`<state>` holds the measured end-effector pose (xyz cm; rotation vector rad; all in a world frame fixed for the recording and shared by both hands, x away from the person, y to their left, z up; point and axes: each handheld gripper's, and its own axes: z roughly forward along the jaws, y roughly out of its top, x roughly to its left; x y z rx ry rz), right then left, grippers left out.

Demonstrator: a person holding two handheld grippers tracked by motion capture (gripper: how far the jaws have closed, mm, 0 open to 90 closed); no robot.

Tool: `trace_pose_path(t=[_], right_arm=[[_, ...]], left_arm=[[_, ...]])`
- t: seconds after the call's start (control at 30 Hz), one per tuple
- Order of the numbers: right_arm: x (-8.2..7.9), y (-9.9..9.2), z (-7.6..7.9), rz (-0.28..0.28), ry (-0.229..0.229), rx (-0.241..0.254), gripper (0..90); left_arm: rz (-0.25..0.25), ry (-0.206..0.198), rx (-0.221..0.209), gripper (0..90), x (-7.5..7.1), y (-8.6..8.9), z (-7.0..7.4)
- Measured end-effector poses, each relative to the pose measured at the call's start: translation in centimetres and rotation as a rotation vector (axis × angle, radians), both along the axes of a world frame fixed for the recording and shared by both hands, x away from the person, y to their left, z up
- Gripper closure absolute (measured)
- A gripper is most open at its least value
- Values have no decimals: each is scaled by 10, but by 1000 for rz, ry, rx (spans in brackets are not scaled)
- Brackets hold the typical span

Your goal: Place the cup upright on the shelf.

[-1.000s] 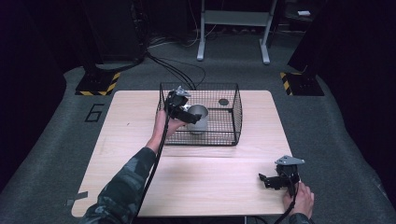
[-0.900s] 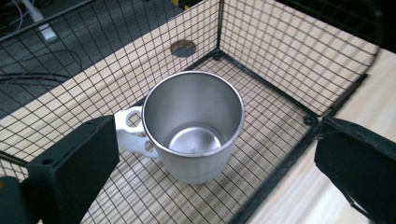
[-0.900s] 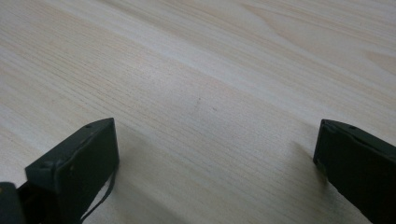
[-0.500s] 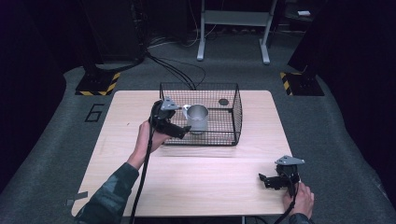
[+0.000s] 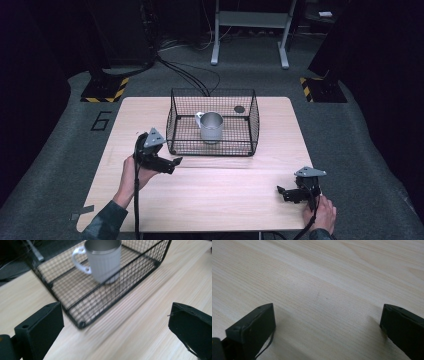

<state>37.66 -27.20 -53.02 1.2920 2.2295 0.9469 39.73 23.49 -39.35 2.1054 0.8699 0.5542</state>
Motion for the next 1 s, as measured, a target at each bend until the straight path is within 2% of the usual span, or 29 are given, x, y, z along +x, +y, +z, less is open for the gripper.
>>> trace_pose_path(t=[0.13, 0.17, 0.4, 0.47, 0.53, 0.63, 0.7, 0.93, 1.0], right_arm=[[0, 0, 0, 1, 0, 0, 0], [0, 0, 0, 0, 0, 0, 0], [0, 0, 0, 1, 0, -1, 0], [0, 0, 0, 1, 0, 0, 0], [0, 0, 0, 1, 0, 0, 0], [0, 0, 0, 0, 0, 0, 0], [0, 0, 0, 0, 0, 0, 0], [0, 0, 0, 0, 0, 0, 0], [0, 0, 0, 1, 0, 0, 0]], left_arm=[[38, 28, 15, 1, -7, 20, -20], [50, 33, 2, 1, -9, 25, -26], [146, 104, -13, 1, -19, 58, -66], [180, 122, -34, 1, -22, 67, -79], [218, 130, -17, 1, -24, 74, -92], [246, 156, -20, 1, -25, 84, -108], [268, 160, -28, 1, -26, 89, -115], [293, 161, -30, 1, -25, 97, -129], [297, 174, -14, 1, -24, 98, -134]])
